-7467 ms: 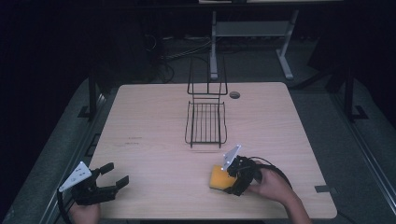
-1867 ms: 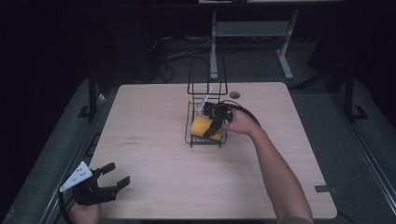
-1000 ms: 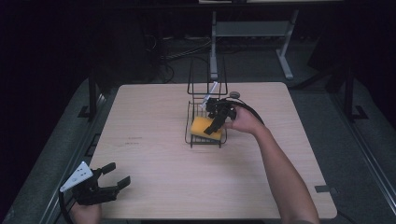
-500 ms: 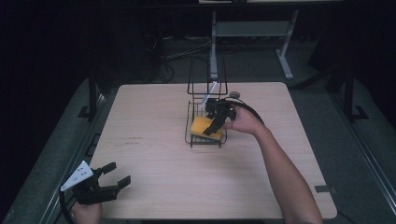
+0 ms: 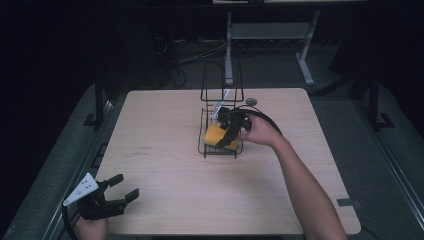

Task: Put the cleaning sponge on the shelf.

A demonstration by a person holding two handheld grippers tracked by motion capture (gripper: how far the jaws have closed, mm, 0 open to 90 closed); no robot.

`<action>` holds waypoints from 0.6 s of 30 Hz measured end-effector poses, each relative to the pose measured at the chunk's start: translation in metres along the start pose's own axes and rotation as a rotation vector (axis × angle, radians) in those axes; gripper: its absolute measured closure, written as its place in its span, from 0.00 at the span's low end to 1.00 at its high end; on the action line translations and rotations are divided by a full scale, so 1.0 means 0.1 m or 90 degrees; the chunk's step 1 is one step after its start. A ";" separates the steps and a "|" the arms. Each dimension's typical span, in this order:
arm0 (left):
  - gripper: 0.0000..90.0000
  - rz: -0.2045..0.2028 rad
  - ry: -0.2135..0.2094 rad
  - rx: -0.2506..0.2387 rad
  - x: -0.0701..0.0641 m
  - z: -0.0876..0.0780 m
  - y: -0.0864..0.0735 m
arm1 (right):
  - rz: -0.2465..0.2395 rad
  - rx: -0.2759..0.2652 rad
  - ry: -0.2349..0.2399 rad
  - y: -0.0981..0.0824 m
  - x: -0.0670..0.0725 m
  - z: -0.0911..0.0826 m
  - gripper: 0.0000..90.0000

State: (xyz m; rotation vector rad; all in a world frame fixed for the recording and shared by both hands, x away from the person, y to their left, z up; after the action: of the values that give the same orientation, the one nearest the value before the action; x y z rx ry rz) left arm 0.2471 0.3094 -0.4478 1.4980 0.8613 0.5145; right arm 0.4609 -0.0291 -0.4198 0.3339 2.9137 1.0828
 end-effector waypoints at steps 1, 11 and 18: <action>0.14 0.001 0.000 0.001 0.00 0.00 0.00 | 0.000 0.004 -0.001 0.00 0.01 0.00 0.19; 0.14 0.001 0.000 -0.001 0.00 -0.01 0.00 | -0.004 0.015 -0.004 0.01 0.10 -0.05 0.19; 0.14 0.001 -0.002 0.000 -0.02 0.00 0.00 | 0.007 0.011 0.003 -0.05 0.14 -0.03 0.19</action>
State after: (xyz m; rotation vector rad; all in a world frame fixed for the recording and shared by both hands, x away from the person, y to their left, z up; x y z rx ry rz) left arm 0.2463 0.3081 -0.4475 1.4995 0.8571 0.5135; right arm 0.4458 -0.0319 -0.4202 0.3494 2.9303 1.0632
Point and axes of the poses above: each handheld gripper's, and its own axes: z roughly forward along the jaws, y roughly out of its top, x roughly to its left, the point moved 5 cm from there along z, roughly forward along the jaws, and after that the axes turned 14 degrees about -x, right-handed, at the moved point
